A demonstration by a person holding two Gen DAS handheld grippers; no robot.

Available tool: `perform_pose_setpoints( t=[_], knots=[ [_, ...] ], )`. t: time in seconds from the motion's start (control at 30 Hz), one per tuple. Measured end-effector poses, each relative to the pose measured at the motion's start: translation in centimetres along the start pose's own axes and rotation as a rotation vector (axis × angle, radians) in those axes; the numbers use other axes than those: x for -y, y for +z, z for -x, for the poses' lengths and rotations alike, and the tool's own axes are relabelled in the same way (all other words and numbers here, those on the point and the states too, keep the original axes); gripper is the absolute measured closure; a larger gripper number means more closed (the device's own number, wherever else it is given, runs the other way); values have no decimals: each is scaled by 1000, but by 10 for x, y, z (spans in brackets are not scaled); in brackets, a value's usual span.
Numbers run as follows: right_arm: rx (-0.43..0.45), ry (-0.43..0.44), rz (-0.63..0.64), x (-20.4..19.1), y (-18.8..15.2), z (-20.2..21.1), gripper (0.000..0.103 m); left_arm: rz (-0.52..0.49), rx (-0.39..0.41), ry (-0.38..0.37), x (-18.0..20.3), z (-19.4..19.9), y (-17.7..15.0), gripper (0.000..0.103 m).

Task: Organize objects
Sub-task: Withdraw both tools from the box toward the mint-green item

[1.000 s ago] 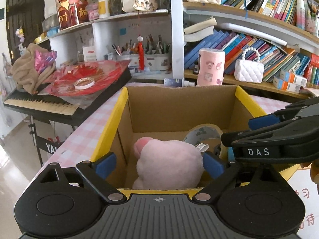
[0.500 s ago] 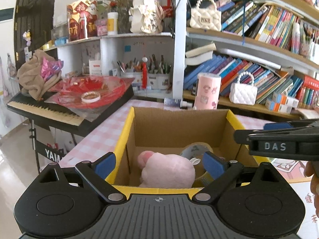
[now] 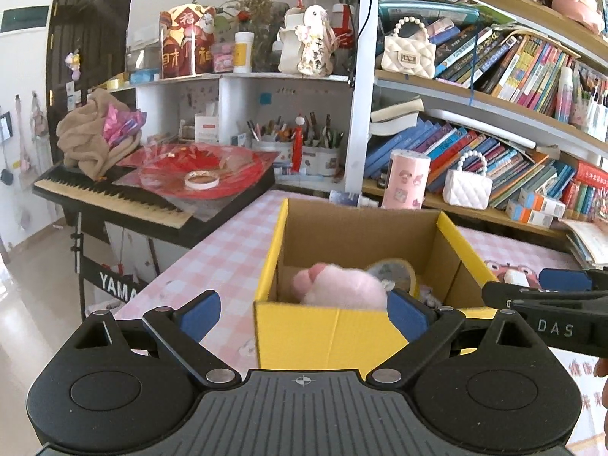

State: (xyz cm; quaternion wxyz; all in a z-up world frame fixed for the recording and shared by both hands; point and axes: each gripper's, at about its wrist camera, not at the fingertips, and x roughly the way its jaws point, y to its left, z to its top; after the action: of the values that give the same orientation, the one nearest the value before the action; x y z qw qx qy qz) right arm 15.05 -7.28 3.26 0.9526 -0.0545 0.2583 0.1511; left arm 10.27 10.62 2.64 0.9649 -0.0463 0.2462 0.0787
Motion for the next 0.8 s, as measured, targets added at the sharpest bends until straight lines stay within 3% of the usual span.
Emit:
perform_pose_setpoints(
  t=[0.37,0.8],
  knots=[
    [-61,-66,3,-30,-44,30,29,-15,-67,-2,-16,31,-35,7],
    [-86,-109,-42,-38,-77,70,23,-35,-125,-50,-18,59,-63,7]
  ],
)
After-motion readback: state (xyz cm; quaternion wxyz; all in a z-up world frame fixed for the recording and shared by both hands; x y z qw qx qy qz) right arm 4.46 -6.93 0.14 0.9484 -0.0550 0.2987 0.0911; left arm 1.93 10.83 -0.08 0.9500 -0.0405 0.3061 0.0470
